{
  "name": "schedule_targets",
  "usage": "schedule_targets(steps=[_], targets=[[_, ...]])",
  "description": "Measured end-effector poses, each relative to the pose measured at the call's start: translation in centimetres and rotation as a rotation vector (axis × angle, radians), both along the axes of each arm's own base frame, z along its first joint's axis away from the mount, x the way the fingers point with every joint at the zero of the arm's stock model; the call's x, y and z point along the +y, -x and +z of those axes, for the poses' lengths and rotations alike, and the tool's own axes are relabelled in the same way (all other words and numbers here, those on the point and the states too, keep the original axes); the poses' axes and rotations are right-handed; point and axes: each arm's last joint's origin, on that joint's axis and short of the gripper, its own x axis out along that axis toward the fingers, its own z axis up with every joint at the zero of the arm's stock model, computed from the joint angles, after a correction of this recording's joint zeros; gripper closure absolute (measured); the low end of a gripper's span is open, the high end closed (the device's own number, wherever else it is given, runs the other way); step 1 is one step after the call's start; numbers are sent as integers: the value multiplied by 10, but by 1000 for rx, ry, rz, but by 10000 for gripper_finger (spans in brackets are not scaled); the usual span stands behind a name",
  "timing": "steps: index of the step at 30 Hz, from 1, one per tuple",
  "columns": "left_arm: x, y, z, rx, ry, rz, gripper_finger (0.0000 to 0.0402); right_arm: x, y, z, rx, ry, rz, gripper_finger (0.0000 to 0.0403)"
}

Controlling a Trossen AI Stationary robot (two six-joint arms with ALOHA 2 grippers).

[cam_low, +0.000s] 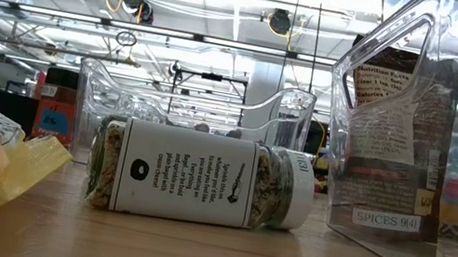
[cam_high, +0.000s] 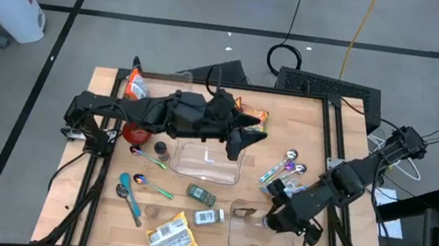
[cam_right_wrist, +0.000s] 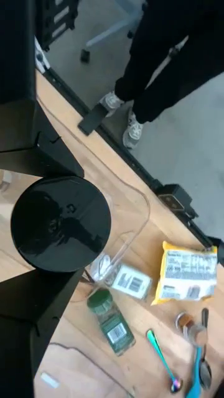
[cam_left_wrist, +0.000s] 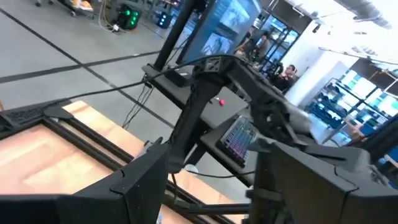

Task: Pick & Place Food Item
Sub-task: Put the purple seasoning bottle into the bottom transparent bin

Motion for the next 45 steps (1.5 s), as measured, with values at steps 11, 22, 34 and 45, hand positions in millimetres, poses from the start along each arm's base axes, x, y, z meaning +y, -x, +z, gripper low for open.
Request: schedule_targets(steps=[11,22,34,45], targets=[[-8,1,1,-7,-11,13,119,-22,-1,-50,-37,-155,-142,206],[-9,2,-5,64,-54,-2,119,-27,9,-88,37,-134,-234,206],[-8,3,-10,113,-89,-4,119,-32,12,-117,53,-105,-340,206],[-2,2,-9,113,-89,13,119,-30,7,-126,79,-89,-345,206]])
